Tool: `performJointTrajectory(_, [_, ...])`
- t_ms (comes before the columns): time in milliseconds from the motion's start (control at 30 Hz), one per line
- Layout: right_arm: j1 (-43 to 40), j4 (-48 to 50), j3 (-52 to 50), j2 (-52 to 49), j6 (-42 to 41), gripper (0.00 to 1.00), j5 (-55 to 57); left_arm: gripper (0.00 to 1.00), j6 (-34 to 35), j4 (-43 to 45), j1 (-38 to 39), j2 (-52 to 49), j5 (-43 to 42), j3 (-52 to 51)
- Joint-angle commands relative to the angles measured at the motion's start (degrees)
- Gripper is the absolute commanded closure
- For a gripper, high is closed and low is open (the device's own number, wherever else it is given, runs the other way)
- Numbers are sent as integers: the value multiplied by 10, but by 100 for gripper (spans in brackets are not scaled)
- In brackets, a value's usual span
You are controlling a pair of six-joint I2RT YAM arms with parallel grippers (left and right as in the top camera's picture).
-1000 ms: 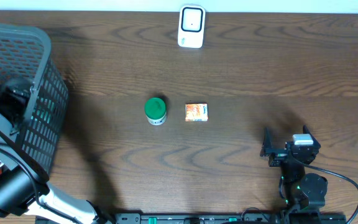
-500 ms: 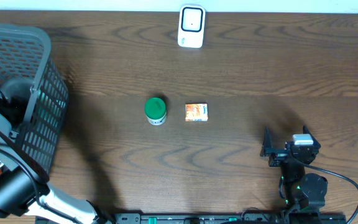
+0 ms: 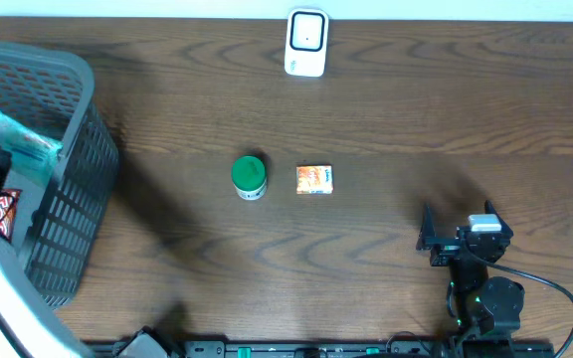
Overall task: Scan the item barcode
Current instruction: 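Reach the left gripper into the basket and grasp the mint-green wipe pouch, then swing the wipe pouch under the scanner and drop it right of the tissues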
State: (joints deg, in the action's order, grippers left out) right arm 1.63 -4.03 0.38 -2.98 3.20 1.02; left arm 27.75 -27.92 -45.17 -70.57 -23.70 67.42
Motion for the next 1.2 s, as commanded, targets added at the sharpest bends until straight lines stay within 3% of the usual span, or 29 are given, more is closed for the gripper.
performJointTrajectory(0, [-8,-2,-1,1,1,1,0,93,23,-5,5,33,-20,3])
performJointTrajectory(200, [-8,-2,-1,1,1,1,0,93,25,9,41,102,-97,3])
performJointTrajectory(667, [-8,-2,-1,1,1,1,0,93,17,78,255,184,-43,3])
performJointTrajectory(933, [-8,-2,-1,1,1,1,0,93,17,76,438,112,-41,3])
performJointTrajectory(1167, [-8,-2,-1,1,1,1,0,93,17,139,610,-46,-41,3])
